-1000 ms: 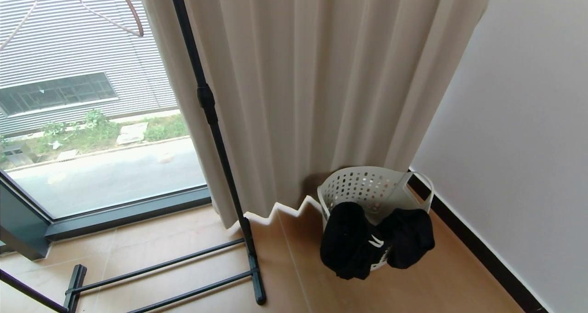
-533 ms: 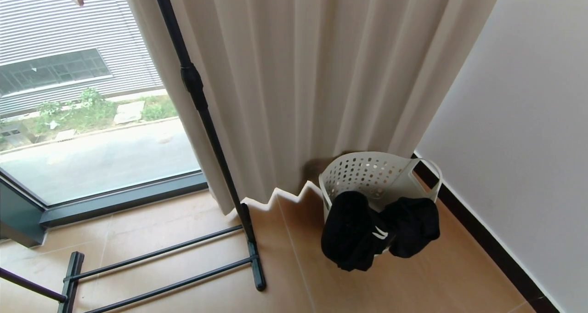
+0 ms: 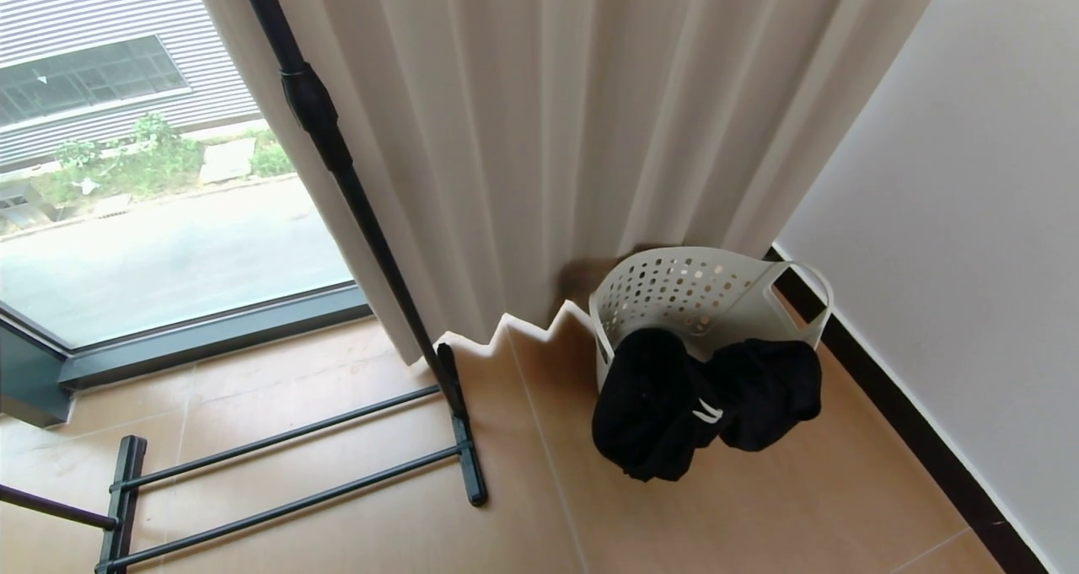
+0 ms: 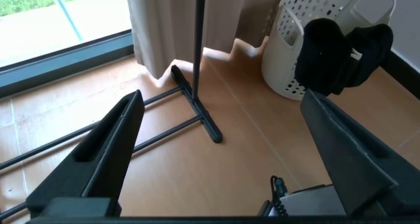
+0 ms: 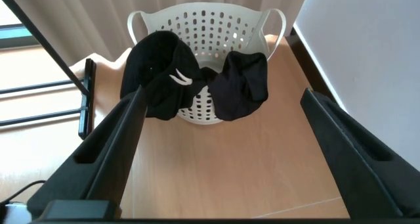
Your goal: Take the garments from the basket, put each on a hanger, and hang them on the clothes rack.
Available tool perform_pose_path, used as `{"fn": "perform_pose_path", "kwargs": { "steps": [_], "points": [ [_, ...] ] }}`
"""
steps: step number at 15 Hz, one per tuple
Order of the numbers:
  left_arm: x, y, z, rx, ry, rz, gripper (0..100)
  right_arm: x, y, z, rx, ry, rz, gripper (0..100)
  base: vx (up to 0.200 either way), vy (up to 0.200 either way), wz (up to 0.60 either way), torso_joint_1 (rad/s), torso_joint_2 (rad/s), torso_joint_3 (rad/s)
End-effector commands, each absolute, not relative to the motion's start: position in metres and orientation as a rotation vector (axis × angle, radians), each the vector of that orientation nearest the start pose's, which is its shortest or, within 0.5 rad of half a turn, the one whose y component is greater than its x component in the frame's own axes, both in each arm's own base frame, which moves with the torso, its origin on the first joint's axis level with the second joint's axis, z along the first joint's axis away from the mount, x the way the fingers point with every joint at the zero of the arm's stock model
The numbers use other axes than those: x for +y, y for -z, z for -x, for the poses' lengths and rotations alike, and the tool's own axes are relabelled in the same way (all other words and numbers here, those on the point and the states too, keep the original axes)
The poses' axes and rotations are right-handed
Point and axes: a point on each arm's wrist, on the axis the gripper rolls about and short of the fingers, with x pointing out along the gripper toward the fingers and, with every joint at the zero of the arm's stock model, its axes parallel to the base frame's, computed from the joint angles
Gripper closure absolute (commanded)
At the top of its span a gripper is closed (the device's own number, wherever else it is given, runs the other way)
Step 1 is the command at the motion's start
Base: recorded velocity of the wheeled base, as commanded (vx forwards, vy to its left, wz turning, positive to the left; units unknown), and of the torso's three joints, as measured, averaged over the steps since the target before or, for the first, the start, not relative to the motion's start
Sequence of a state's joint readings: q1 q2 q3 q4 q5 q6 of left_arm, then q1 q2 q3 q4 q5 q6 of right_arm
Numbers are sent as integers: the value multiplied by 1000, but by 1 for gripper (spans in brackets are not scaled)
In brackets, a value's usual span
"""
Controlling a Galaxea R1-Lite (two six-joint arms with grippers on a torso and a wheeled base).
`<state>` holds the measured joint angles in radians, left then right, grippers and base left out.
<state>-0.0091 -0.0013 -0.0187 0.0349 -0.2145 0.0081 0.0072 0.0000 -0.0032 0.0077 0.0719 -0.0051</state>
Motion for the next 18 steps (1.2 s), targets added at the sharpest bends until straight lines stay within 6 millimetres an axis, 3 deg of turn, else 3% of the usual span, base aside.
{"fn": "perform_pose_path", "kwargs": {
  "steps": [1, 11, 15, 17, 18],
  "points": [
    [-5, -77, 25, 16, 224, -6, 0, 1, -76, 23, 4, -80, 4, 0, 0, 0, 0, 7, 2, -203],
    [-4, -77, 25, 15, 212, -12, 0, 2, -75, 23, 12, -83, 18, 0, 0, 0, 0, 4, 2, -138],
    [-4, -77, 25, 15, 216, -12, 0, 3, -76, 21, 41, -170, 75, 0, 0, 0, 0, 5, 1, -179],
    [-4, -76, 25, 16, 213, -18, 0, 4, -92, 12, 144, -190, 73, 0, 0, 0, 0, 7, 2, -166],
    [-4, -76, 25, 16, 213, -18, 0, 4, -113, 4, 178, -248, 66, 0, 0, 0, 0, 2, 7, -95]
  ]
}}
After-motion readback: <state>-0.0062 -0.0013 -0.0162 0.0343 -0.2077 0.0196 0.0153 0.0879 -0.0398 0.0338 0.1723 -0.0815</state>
